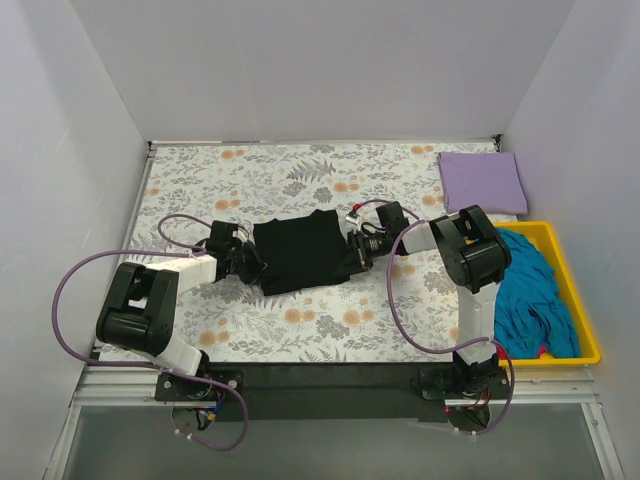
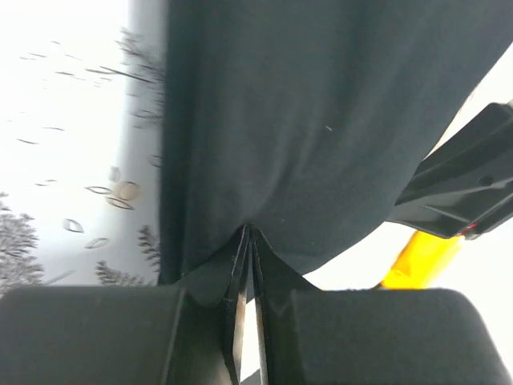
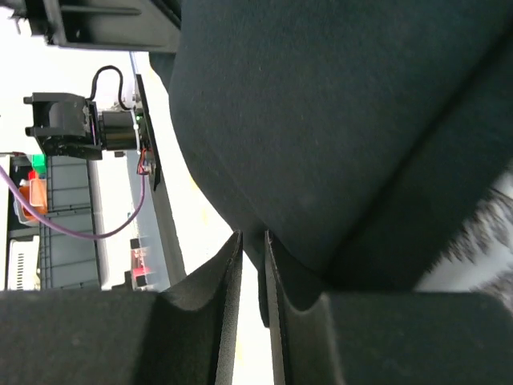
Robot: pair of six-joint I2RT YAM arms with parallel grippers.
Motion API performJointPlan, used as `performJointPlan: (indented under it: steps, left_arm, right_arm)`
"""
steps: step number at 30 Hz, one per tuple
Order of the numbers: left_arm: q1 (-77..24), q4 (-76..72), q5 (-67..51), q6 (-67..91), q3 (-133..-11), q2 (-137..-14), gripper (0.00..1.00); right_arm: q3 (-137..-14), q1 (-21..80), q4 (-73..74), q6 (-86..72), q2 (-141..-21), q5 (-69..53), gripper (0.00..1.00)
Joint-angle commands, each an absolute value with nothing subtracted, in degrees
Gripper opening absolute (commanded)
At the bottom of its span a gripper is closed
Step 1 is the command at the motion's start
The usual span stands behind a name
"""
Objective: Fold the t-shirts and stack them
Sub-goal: Fold the tshirt, then neatly place the folded tshirt to the corner
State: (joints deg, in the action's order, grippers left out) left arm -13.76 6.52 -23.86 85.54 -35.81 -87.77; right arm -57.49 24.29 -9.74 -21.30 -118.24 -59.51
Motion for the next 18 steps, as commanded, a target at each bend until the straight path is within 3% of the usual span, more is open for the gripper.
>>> performJointPlan:
  steps: [1, 4, 11, 18]
  left_arm:
    - [-11.43, 10.46, -23.29, 85.52, -35.50, -89.91, 0.05]
    - [-11.43, 11.77, -23.47, 84.29, -36.82, -87.12, 0.12]
    - [-11.43, 18.71, -17.15, 79.64, -40.34, -72.19, 0.41]
    - [-11.42, 18.90, -8.27, 77.96, -36.22, -63.73, 0.54]
  right_arm:
    - [-55.29, 21.80, -10.11, -16.35, -119.80, -55.55, 0.24]
    - [-54.84, 21.71, -10.02, -17.05, -116.99, -55.90, 0.24]
    - [-59.84, 29.77, -10.19, -23.02, -105.74, -53.98, 0.26]
    - [-67.14, 40.51, -14.59, -30.40, -112.92, -51.59, 0.28]
